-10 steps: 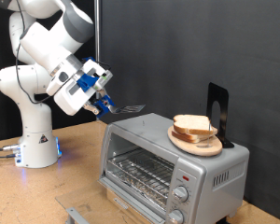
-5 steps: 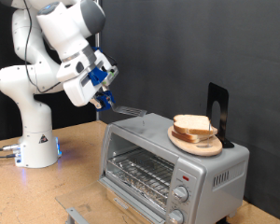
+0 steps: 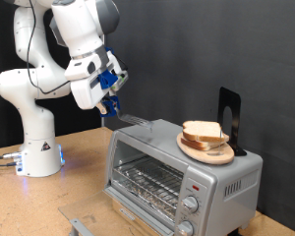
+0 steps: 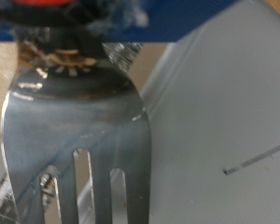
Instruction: Make a piece of toast with the oven
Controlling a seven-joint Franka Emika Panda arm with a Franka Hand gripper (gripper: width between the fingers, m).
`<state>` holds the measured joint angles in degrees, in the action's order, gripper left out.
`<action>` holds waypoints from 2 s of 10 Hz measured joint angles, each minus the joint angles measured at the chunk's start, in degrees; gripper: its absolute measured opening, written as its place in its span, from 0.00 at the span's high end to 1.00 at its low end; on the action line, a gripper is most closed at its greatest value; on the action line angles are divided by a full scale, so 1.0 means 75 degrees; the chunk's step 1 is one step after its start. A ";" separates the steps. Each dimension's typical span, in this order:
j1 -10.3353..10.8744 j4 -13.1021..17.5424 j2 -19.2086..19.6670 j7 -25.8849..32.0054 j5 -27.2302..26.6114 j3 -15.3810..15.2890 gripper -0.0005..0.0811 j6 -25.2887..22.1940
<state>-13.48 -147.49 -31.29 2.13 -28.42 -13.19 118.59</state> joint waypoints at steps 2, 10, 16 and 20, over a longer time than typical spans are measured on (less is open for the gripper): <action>-0.0015 0.0096 0.0000 -0.0503 0.0261 -0.0337 0.42 0.0350; -0.0068 0.0889 0.0597 -0.1832 0.0759 -0.1095 0.42 0.0517; -0.0058 0.1257 0.1099 -0.2216 0.0709 -0.1371 0.42 0.0550; -0.0034 0.1436 0.1309 -0.2299 0.0516 -0.1435 0.42 0.0598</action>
<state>-13.74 -136.72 -21.48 -15.12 -24.55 -23.95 123.07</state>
